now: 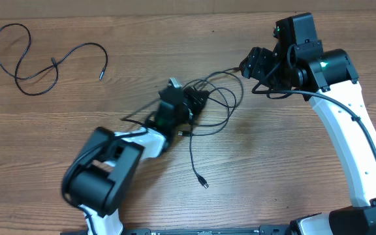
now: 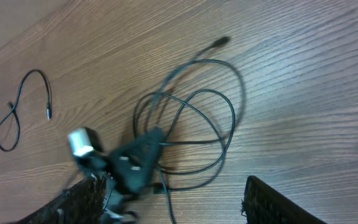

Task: Untangle cables

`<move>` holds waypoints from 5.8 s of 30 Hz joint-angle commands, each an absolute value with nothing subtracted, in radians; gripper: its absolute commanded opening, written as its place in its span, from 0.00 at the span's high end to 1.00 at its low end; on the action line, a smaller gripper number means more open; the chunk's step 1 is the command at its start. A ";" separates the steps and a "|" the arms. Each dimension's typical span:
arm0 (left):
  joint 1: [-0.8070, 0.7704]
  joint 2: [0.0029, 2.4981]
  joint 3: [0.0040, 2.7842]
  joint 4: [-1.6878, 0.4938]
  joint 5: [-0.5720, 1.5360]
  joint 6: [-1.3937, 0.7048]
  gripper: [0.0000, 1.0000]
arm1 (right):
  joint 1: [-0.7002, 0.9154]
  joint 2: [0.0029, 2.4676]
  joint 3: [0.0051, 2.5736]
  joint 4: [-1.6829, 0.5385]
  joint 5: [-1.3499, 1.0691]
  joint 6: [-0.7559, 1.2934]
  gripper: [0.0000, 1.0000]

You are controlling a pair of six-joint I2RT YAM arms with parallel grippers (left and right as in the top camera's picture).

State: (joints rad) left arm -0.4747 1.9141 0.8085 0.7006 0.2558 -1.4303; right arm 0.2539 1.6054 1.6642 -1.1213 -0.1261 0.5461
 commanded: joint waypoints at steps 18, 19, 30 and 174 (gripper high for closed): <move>-0.229 1.293 1.038 -0.158 0.695 -0.645 0.96 | 0.247 1.581 1.615 -1.135 -0.142 0.541 0.26; -0.229 1.293 1.071 -0.200 0.694 -0.620 0.96 | 0.247 1.581 1.607 -1.135 -0.171 0.513 0.27; -0.229 1.294 1.183 -0.332 0.670 -0.610 0.96 | 0.266 1.581 1.550 -1.126 -0.484 0.022 0.31; 0.732 1.294 1.216 -0.340 1.081 -1.057 0.96 | -0.527 1.728 0.888 0.024 -0.298 0.209 0.96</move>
State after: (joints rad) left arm 0.7349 1.3117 1.1892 -0.3367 1.0382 -1.1294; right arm -0.5343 1.7256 0.8822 0.0040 -0.0708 0.2054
